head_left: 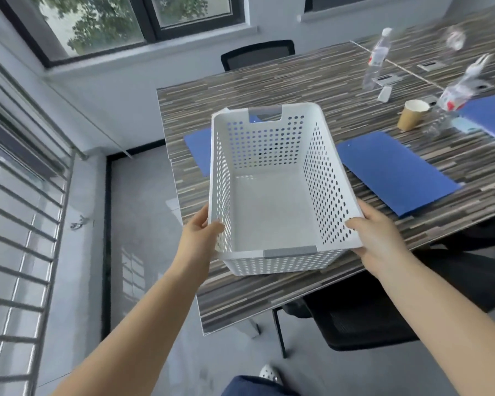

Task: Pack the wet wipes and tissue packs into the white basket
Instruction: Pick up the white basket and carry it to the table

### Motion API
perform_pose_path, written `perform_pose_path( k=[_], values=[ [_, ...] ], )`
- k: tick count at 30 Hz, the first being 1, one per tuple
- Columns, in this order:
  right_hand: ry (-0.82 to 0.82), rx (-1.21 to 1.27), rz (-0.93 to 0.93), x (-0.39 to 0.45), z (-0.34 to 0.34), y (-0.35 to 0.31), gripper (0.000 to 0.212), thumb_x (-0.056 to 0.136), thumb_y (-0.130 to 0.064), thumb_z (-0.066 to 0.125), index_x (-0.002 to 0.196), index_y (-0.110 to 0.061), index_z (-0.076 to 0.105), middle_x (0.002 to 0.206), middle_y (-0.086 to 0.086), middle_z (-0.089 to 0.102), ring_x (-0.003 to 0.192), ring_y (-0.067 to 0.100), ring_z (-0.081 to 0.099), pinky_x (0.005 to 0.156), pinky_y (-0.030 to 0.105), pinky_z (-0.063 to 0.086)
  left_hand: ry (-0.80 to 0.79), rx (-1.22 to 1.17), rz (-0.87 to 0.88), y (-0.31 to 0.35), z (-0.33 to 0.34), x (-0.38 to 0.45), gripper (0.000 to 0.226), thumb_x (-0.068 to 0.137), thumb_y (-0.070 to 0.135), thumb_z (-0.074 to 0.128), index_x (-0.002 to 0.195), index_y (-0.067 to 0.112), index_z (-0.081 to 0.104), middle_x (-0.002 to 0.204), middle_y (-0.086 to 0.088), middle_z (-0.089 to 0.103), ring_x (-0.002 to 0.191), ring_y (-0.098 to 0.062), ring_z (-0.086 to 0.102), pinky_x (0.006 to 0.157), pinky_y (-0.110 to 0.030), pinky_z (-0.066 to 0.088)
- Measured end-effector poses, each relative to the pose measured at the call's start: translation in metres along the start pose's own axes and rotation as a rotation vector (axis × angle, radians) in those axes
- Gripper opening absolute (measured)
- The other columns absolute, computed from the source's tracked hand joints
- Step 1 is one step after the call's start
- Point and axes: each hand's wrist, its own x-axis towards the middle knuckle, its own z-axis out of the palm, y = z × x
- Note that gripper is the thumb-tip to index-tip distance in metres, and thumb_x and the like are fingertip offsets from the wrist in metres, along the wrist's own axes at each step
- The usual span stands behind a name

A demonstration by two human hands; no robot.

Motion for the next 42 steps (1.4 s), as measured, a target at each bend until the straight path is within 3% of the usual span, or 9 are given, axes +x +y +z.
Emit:
perform_pose_path(
  k=[7, 18, 23, 27, 31, 35, 42],
  values=[
    [0.012, 0.178, 0.002, -0.033, -0.059, -0.001, 0.061, 0.088, 0.013, 0.036, 0.127, -0.029, 0.059, 0.110, -0.002, 0.066, 0.101, 0.019, 0.062, 0.077, 0.034, 0.051, -0.107, 0.046, 0.060, 0.010, 0.038, -0.028, 0.049, 0.085, -0.005, 0.042, 0.112, 0.027, 0.068, 0.097, 0.002, 0.076, 0.084, -0.022, 0.069, 0.068, -0.033, 0.053],
    [0.248, 0.353, -0.140, -0.106, -0.239, 0.000, 0.066, 0.085, 0.015, 0.034, 0.128, -0.029, 0.059, 0.112, -0.007, 0.068, 0.104, 0.020, 0.063, 0.087, 0.038, 0.050, -0.386, 0.078, 0.128, 0.012, 0.200, -0.116, 0.053, 0.086, -0.008, 0.038, 0.105, 0.032, 0.068, 0.088, 0.006, 0.076, 0.071, -0.012, 0.070, 0.055, -0.023, 0.052],
    [0.309, 0.409, -0.184, -0.149, -0.327, 0.009, 0.064, 0.087, 0.014, 0.033, 0.131, -0.026, 0.056, 0.114, -0.006, 0.068, 0.101, 0.016, 0.064, 0.076, 0.031, 0.050, -0.512, 0.077, 0.148, -0.006, 0.272, -0.173, 0.056, 0.087, -0.009, 0.037, 0.096, 0.034, 0.071, 0.088, 0.006, 0.076, 0.071, -0.012, 0.070, 0.058, -0.022, 0.053],
    [0.390, 0.420, -0.186, -0.181, -0.392, 0.032, 0.061, 0.087, 0.013, 0.034, 0.126, -0.027, 0.060, 0.116, -0.004, 0.069, 0.106, 0.017, 0.064, 0.082, 0.032, 0.050, -0.601, 0.106, 0.147, -0.027, 0.327, -0.214, 0.062, 0.087, -0.009, 0.036, 0.087, 0.039, 0.074, 0.086, 0.007, 0.076, 0.072, -0.011, 0.070, 0.064, -0.024, 0.052],
    [0.537, 0.477, -0.153, -0.212, -0.446, 0.062, 0.061, 0.085, 0.013, 0.035, 0.125, -0.025, 0.062, 0.116, 0.000, 0.070, 0.107, 0.021, 0.065, 0.088, 0.035, 0.049, -0.712, 0.158, 0.091, -0.051, 0.378, -0.246, 0.058, 0.087, -0.010, 0.034, 0.096, 0.034, 0.072, 0.087, 0.004, 0.077, 0.071, -0.012, 0.072, 0.055, -0.022, 0.054],
    [0.639, 0.498, -0.119, -0.227, -0.484, 0.085, 0.059, 0.085, 0.013, 0.035, 0.123, -0.022, 0.062, 0.113, 0.002, 0.070, 0.101, 0.021, 0.065, 0.083, 0.035, 0.049, -0.778, 0.235, 0.043, -0.072, 0.424, -0.262, 0.058, 0.086, -0.009, 0.038, 0.111, 0.034, 0.068, 0.093, 0.005, 0.076, 0.077, -0.011, 0.071, 0.062, -0.026, 0.053],
    [0.747, 0.553, -0.072, -0.217, -0.538, 0.107, 0.060, 0.085, 0.014, 0.034, 0.125, -0.021, 0.061, 0.111, 0.001, 0.070, 0.101, 0.022, 0.065, 0.083, 0.036, 0.049, -0.846, 0.350, -0.006, -0.096, 0.497, -0.259, 0.060, 0.086, -0.007, 0.039, 0.101, 0.041, 0.071, 0.097, 0.004, 0.076, 0.089, -0.017, 0.070, 0.071, -0.033, 0.055]
  ],
)
